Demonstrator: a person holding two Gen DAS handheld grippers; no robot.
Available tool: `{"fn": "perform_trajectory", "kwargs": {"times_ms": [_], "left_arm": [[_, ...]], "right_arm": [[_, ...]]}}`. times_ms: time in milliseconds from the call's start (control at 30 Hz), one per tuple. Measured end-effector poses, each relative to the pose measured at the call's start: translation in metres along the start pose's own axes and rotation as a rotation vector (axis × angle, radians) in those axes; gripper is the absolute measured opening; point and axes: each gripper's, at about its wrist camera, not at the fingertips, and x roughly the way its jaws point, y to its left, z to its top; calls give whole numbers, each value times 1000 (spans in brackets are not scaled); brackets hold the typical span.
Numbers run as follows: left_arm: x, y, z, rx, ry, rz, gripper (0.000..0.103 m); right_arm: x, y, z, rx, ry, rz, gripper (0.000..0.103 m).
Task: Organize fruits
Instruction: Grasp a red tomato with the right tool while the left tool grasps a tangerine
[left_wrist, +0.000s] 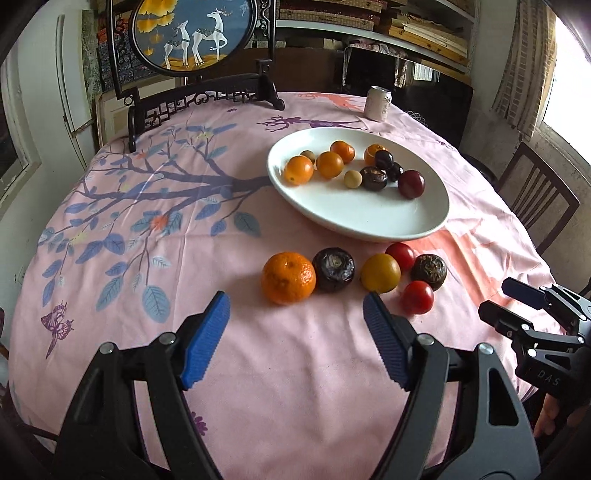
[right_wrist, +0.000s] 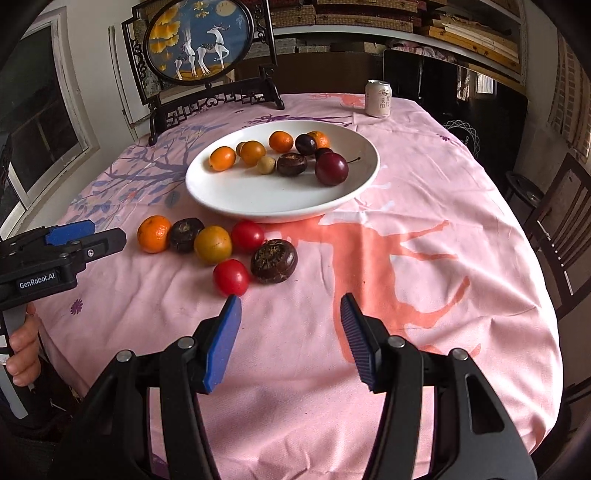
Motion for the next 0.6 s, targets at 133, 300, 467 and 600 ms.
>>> {"fn": "perform_trajectory", "kwargs": {"times_ms": [133,300,467,600], "left_arm": [[0,15,-6,-29,12,18,76],[1,28,-10,-57,23,30,76],[2,39,-11,-68,28,29,76],[7,36,-8,-47,32,17,76]], "right_arm": [[7,18,-5,-40,5,90,56],[32,38,6,-80,8,85,46],[65,45,17,-84,74,60,44],[76,47,19,-92,88,14,32]]}}
